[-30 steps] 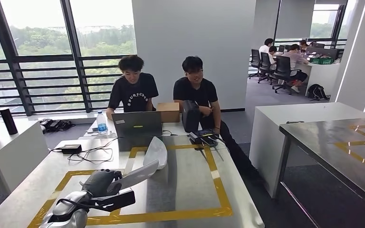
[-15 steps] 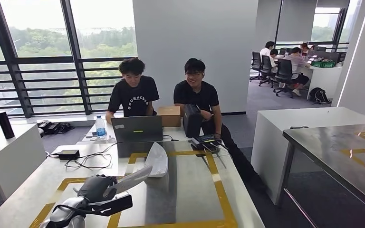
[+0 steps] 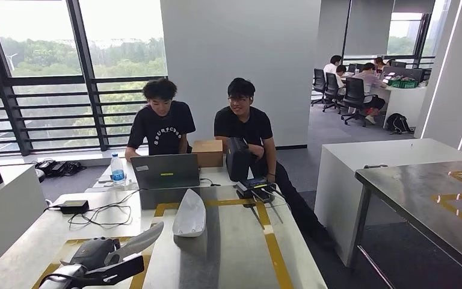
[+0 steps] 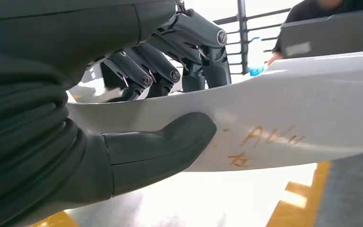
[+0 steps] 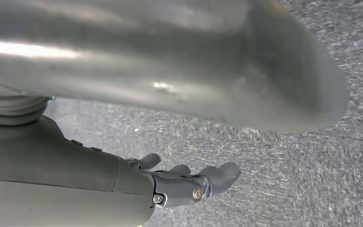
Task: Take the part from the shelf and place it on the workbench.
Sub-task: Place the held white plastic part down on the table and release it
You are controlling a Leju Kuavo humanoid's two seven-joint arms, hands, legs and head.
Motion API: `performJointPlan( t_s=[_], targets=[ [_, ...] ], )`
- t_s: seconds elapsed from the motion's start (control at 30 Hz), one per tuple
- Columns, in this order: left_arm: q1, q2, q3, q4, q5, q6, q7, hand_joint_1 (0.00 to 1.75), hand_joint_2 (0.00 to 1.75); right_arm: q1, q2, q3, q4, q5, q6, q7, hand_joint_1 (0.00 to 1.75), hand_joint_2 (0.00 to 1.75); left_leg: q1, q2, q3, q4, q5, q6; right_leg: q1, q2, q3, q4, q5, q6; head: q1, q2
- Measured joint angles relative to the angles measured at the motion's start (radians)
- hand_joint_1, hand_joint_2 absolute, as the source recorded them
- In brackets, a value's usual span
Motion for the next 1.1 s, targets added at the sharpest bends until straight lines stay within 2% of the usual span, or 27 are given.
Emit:
performJointPlan(
  t_s=[0.1,0.13,0.17,0.23,0.27,0.3,0.37,0.4,0.5,0.53,0.63,0.83,1.1],
  targets=[
    [0.007,0.012,0.01,0.002,-0.002,-0.003,0.006,1.75,1.75,-0.001,0.0,0.0,0.0,0.007,0.002,-0.004,0.0,0.0,0.004,-0.001,0.011,-0.004,0.003,0.018,0.001,-0.002,-0.003,0.017,-0.021,0.015,0.001,0.0],
    [0.007,0.014,0.015,0.003,-0.002,-0.003,0.007,1.75,1.75,-0.002,-0.001,0.0,0.0,0.01,0.003,-0.005,0.0,0.0,0.006,-0.001,0.016,-0.007,0.001,0.024,0.001,-0.003,-0.02,0.054,-0.039,0.02,0.002,0.0],
    [0.007,0.016,0.019,0.003,-0.004,-0.002,0.008,1.75,1.75,-0.003,-0.001,0.0,0.0,0.012,0.003,-0.005,0.0,0.0,0.007,-0.001,0.02,-0.009,-0.002,0.029,0.0,-0.005,-0.052,0.111,-0.064,0.024,0.003,0.0],
    [0.009,0.019,0.025,0.004,-0.008,-0.001,0.011,1.75,1.75,-0.003,-0.002,0.0,0.0,0.015,0.004,-0.006,0.0,0.0,0.006,-0.001,0.022,-0.007,-0.009,0.036,0.0,-0.006,-0.132,0.245,-0.106,0.028,0.005,0.0],
    [0.011,0.019,0.027,0.005,-0.011,0.0,0.012,1.75,1.75,-0.003,-0.002,0.0,0.0,0.016,0.005,-0.006,0.0,0.0,0.005,-0.001,0.023,-0.007,-0.011,0.038,0.001,-0.006,-0.161,0.288,-0.116,0.028,0.005,0.0],
    [0.012,0.02,0.027,0.005,-0.012,0.001,0.013,1.75,1.75,-0.002,-0.002,0.0,0.0,0.017,0.005,-0.006,0.0,0.0,0.004,-0.001,0.023,-0.006,-0.012,0.039,0.001,-0.006,-0.177,0.31,-0.119,0.028,0.005,0.0],
    [0.012,0.02,0.028,0.005,-0.013,0.001,0.013,1.75,1.75,-0.002,-0.002,0.0,0.0,0.017,0.006,-0.006,0.0,0.0,0.004,-0.001,0.023,-0.006,-0.013,0.039,0.001,-0.006,-0.183,0.316,-0.117,0.028,0.006,0.0],
    [0.013,0.02,0.028,0.006,-0.014,0.002,0.013,1.75,1.75,-0.001,-0.002,0.0,0.0,0.017,0.006,-0.006,0.0,0.0,0.004,-0.002,0.024,-0.005,-0.015,0.039,0.001,-0.006,-0.184,0.305,-0.102,0.027,0.006,0.0],
    [0.015,0.026,0.041,0.007,-0.018,0.023,0.009,1.75,1.75,-0.001,-0.003,0.0,0.0,0.018,0.005,-0.006,0.0,0.0,-0.001,-0.004,0.036,0.004,-0.033,0.029,0.007,-0.008,-0.106,0.08,0.036,0.009,0.007,0.0],
    [0.018,0.029,0.046,0.007,-0.018,0.035,0.004,1.75,1.75,-0.001,-0.004,0.0,0.0,0.018,0.005,-0.005,0.0,0.0,-0.003,-0.004,0.04,0.005,-0.038,0.027,0.01,-0.009,-0.078,0.012,0.067,0.006,0.007,0.0],
    [0.026,0.034,0.05,0.007,-0.023,0.066,-0.016,1.75,1.75,0.0,-0.006,0.0,0.0,0.018,0.005,0.001,0.0,0.0,-0.005,-0.001,0.044,0.001,-0.04,0.028,0.011,-0.007,-0.071,-0.001,0.063,0.009,0.006,0.0],
    [0.027,0.027,0.051,0.007,-0.061,0.084,-0.026,1.75,1.75,-0.003,-0.007,0.0,0.0,0.015,0.006,0.02,0.0,0.0,-0.005,0.0,0.049,-0.008,-0.038,0.016,0.011,-0.006,-0.071,0.0,0.061,0.005,0.007,0.0],
    [0.024,-0.001,0.051,0.004,-0.077,0.089,-0.022,1.75,1.75,-0.009,-0.009,-0.005,0.0,0.009,0.011,0.027,0.0,0.0,-0.006,0.0,0.049,-0.008,-0.038,0.015,0.01,-0.005,-0.07,-0.001,0.06,0.004,0.007,0.0]
  ],
)
